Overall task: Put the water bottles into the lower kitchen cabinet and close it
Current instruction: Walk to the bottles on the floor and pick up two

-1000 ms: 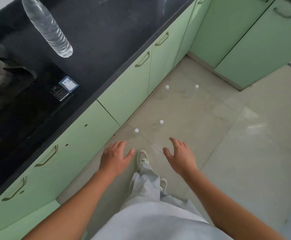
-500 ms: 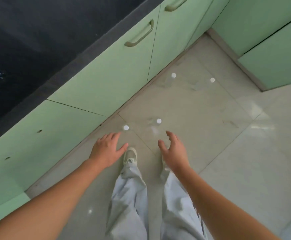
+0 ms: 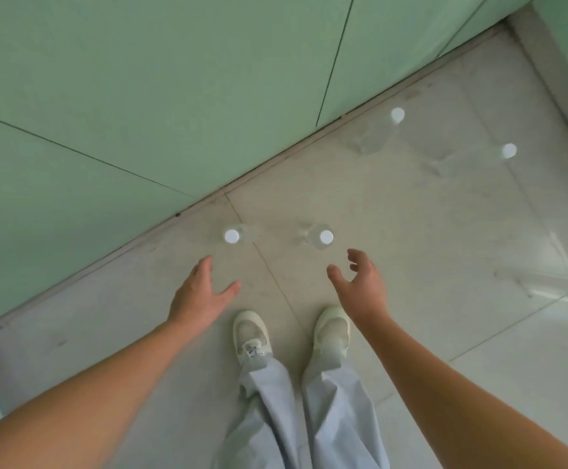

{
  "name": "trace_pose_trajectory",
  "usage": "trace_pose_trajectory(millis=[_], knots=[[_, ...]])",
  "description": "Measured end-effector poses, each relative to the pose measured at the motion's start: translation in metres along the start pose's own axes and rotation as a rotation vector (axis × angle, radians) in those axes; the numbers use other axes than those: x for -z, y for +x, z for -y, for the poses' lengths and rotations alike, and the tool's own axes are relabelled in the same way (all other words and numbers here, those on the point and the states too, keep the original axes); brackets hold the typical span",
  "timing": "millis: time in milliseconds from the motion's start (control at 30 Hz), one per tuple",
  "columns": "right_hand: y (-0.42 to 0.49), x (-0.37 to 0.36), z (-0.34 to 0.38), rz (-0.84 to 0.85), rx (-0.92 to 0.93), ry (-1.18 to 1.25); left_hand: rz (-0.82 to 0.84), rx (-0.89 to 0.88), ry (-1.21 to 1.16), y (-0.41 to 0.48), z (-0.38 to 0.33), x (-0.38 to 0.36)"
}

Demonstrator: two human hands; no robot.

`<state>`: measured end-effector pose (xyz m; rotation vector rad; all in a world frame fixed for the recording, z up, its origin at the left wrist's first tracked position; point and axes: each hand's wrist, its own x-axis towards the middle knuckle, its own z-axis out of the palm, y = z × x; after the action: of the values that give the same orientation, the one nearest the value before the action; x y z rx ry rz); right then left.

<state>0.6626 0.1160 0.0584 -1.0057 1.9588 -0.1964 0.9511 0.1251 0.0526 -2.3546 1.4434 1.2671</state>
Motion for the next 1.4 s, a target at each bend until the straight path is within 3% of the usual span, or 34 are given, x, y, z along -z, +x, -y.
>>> trace_pose_trajectory(millis=[233,567,800,1100,1400], knots=[[0.075,-0.054,-0.022,-0.037,-0.007,0.069,-0.211,0.088,-0.254,0.073,0.001,-0.064],[0.122,-0.104,-0.044,-0.151,0.023,0.12,-0.264,0.113,-0.413,0.135,0.019,-0.089],[0.123,-0.1,-0.043,-0.123,0.039,0.037,-0.245,0.058,-0.26,0.14,0.011,-0.079],[0.031,-0.05,-0.006,-0.128,0.052,0.172,-0.316,0.079,-0.303,0.053,-0.023,-0.018],[-0.13,0.065,0.132,-0.117,0.228,0.242,-0.467,-0.068,-0.415,-0.118,-0.103,0.124]])
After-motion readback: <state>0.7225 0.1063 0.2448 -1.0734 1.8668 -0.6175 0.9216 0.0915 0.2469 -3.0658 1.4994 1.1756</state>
